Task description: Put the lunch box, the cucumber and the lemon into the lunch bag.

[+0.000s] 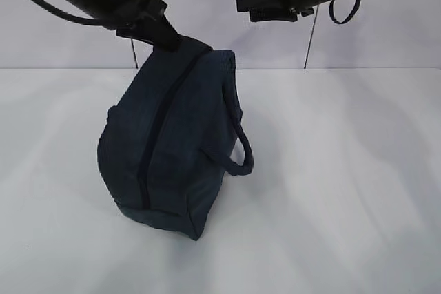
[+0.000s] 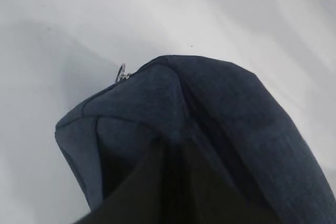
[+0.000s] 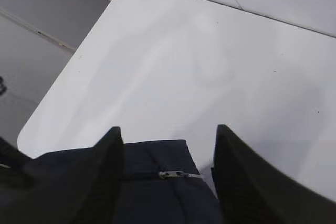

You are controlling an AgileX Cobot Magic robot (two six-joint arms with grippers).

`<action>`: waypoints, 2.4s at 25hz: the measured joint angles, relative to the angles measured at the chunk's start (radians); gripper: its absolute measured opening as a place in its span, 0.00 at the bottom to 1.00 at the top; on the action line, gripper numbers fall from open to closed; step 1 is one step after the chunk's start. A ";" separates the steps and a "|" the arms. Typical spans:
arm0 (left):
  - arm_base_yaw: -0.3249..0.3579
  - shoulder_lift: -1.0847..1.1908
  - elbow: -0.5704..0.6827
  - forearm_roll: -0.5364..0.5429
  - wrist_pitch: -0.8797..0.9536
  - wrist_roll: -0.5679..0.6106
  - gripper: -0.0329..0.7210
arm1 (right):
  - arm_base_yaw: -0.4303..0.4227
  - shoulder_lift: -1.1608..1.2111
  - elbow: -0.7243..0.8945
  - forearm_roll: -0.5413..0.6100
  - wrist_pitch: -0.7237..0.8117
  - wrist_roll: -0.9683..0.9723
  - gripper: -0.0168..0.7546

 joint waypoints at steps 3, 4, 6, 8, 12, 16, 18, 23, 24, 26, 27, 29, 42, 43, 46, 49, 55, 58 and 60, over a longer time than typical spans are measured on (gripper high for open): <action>0.000 0.042 0.000 0.000 -0.006 -0.038 0.09 | 0.000 -0.028 0.000 -0.042 0.004 0.026 0.59; 0.000 0.057 0.000 0.002 -0.006 -0.058 0.11 | 0.000 -0.033 0.000 -0.054 0.004 0.034 0.59; 0.000 0.078 0.000 0.019 -0.006 -0.080 0.18 | 0.000 -0.046 0.000 -0.070 0.004 0.043 0.59; 0.000 0.088 0.000 0.042 -0.004 -0.096 0.33 | 0.000 -0.057 0.000 -0.073 0.006 0.050 0.59; 0.000 0.092 0.000 0.060 -0.004 -0.110 0.65 | 0.000 -0.074 0.000 -0.084 0.008 0.060 0.59; 0.011 0.086 0.000 0.061 0.002 -0.124 0.76 | 0.000 -0.094 0.000 -0.128 0.010 0.082 0.59; 0.024 0.061 0.000 0.066 0.023 -0.137 0.77 | 0.000 -0.109 0.000 -0.161 0.012 0.101 0.59; 0.055 -0.033 0.000 0.083 0.113 -0.178 0.77 | 0.005 -0.177 0.002 -0.279 0.020 0.173 0.59; 0.059 -0.055 0.000 0.104 0.140 -0.195 0.77 | 0.012 -0.197 0.007 -0.310 0.020 0.190 0.59; 0.059 -0.100 0.000 0.166 0.201 -0.244 0.76 | 0.031 -0.242 0.025 -0.387 0.022 0.220 0.59; 0.059 -0.118 0.000 0.210 0.240 -0.281 0.74 | 0.046 -0.267 0.033 -0.432 0.023 0.242 0.59; 0.059 -0.161 0.000 0.296 0.285 -0.360 0.71 | 0.082 -0.309 0.043 -0.521 0.028 0.293 0.59; 0.059 -0.466 0.051 0.488 0.319 -0.516 0.68 | 0.315 -0.691 0.477 -0.885 0.033 0.505 0.59; 0.059 -0.494 0.079 0.488 0.319 -0.516 0.68 | 0.319 -0.735 0.535 -0.888 0.033 0.510 0.59; 0.059 -0.587 0.184 0.488 0.321 -0.516 0.68 | 0.319 -0.885 0.695 -0.904 0.033 0.516 0.59; 0.059 -0.690 0.312 0.488 0.320 -0.516 0.68 | 0.321 -1.036 0.841 -0.917 0.033 0.518 0.59; 0.059 -0.910 0.533 0.471 0.325 -0.516 0.68 | 0.321 -1.347 1.090 -0.942 0.033 0.520 0.59; 0.059 -1.028 0.621 0.464 0.324 -0.516 0.68 | 0.321 -1.503 1.204 -0.958 0.035 0.520 0.59; 0.059 -1.109 0.672 0.462 0.324 -0.516 0.68 | 0.321 -1.602 1.281 -0.960 0.025 0.520 0.59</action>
